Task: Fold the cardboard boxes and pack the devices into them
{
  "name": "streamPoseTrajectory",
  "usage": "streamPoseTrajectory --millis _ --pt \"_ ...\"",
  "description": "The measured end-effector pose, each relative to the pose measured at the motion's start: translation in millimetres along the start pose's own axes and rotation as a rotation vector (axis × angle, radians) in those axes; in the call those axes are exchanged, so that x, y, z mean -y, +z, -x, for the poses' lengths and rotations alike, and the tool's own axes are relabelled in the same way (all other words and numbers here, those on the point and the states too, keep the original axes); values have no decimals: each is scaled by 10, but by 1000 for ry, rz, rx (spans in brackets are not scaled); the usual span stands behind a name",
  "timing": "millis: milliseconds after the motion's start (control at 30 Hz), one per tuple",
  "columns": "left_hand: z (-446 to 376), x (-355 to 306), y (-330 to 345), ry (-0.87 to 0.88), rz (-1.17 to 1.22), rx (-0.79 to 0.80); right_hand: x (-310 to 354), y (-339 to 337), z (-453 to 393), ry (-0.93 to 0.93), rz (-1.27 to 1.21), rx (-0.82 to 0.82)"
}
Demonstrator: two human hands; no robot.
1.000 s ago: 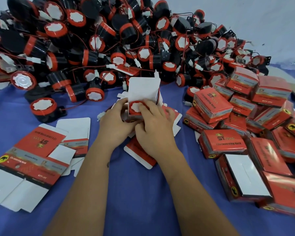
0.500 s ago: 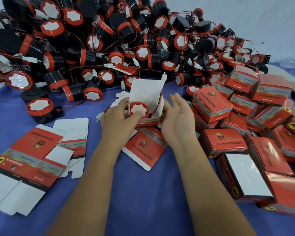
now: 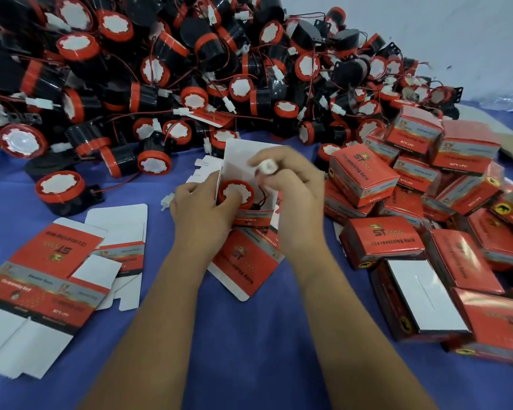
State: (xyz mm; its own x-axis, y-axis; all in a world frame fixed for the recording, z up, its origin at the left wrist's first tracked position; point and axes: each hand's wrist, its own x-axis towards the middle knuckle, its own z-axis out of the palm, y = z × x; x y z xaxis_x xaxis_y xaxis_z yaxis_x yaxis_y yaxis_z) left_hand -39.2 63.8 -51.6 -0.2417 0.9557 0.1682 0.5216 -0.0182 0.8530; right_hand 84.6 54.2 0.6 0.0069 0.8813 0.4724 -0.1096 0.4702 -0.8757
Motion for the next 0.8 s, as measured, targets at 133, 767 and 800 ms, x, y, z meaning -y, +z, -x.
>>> streamPoseTrajectory --millis 133,767,800 --pt "-18 -14 -5 5 -67 2 -39 175 148 -109 228 80" --pt "18 -42 4 20 -75 -37 -283 -6 110 -42 1055 -117" --pt "18 -43 10 21 -94 -43 -281 -6 114 -14 1045 -114"
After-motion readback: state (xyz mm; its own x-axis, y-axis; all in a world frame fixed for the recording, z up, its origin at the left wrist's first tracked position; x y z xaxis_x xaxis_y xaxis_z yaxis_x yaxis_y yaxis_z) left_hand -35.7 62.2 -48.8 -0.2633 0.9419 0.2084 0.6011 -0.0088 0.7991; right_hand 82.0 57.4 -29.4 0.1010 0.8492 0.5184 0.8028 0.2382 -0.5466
